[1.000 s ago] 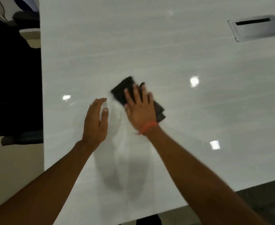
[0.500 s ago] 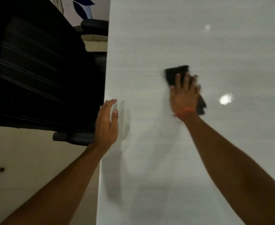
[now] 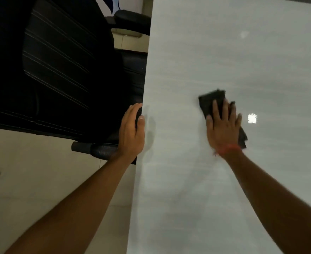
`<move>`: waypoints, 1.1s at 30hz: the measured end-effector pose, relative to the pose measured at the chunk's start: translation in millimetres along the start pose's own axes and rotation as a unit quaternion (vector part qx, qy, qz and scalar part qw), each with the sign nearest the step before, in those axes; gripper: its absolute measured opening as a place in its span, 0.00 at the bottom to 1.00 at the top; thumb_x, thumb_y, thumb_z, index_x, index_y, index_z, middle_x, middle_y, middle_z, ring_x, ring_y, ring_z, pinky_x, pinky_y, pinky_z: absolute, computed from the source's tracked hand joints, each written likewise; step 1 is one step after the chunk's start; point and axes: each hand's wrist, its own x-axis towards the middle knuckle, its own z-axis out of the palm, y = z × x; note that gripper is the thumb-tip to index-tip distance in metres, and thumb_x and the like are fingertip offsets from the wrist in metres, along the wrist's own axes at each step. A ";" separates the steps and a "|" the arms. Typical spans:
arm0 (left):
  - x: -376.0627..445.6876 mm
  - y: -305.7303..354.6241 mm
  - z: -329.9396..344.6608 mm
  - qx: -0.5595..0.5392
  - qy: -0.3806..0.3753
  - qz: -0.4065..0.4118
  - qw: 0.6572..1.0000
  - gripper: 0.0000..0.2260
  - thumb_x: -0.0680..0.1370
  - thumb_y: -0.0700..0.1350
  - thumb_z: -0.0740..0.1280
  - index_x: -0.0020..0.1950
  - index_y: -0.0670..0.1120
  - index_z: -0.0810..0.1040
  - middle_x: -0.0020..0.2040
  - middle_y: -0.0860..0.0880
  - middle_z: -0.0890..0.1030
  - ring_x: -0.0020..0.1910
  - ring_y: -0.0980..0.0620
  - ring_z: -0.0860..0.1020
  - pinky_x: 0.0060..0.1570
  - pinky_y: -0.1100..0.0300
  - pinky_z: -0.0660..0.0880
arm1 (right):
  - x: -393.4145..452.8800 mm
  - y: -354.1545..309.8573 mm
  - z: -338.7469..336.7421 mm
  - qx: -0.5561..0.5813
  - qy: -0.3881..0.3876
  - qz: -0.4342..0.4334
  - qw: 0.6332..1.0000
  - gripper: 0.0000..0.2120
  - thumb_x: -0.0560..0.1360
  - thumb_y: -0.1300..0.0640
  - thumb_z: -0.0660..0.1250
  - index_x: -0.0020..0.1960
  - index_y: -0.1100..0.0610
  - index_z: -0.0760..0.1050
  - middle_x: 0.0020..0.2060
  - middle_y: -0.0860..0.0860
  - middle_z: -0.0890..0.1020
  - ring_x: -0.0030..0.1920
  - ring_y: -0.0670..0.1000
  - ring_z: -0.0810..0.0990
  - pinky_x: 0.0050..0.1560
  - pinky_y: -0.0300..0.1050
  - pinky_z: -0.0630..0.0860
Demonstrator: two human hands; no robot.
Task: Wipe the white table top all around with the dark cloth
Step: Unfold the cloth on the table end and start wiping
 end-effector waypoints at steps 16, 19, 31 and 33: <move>-97.1 26.7 39.8 0.042 -0.083 0.045 0.995 0.23 0.83 0.50 0.54 0.77 0.43 0.63 0.77 0.43 0.64 0.78 0.48 0.61 0.76 0.46 0.59 | -226.7 75.7 28.3 -0.019 -0.050 -0.135 0.989 0.27 0.82 0.41 0.46 0.80 0.49 0.56 0.80 0.56 0.54 0.79 0.63 0.54 0.74 0.67 0.56; -139.0 42.6 64.4 0.032 -0.123 0.053 0.990 0.23 0.84 0.51 0.53 0.77 0.44 0.63 0.77 0.45 0.65 0.78 0.49 0.61 0.76 0.46 0.60 | -173.4 110.9 13.4 0.005 -0.037 0.005 0.999 0.30 0.82 0.40 0.40 0.81 0.50 0.53 0.80 0.58 0.55 0.79 0.63 0.51 0.75 0.68 0.53; -228.4 100.1 142.0 0.078 -0.085 0.066 0.991 0.20 0.84 0.46 0.54 0.76 0.43 0.65 0.75 0.45 0.68 0.76 0.47 0.65 0.76 0.48 0.61 | -304.6 173.2 40.8 -0.002 -0.038 -0.294 0.955 0.28 0.83 0.43 0.51 0.81 0.47 0.52 0.81 0.53 0.51 0.80 0.60 0.46 0.78 0.64 0.48; -245.2 112.2 170.1 0.062 -0.097 0.068 0.991 0.20 0.84 0.46 0.55 0.76 0.43 0.65 0.75 0.45 0.68 0.77 0.48 0.63 0.76 0.49 0.60 | -317.1 257.3 33.9 -0.015 -0.036 -0.201 0.979 0.28 0.82 0.43 0.52 0.81 0.46 0.51 0.80 0.55 0.54 0.80 0.61 0.49 0.74 0.68 0.57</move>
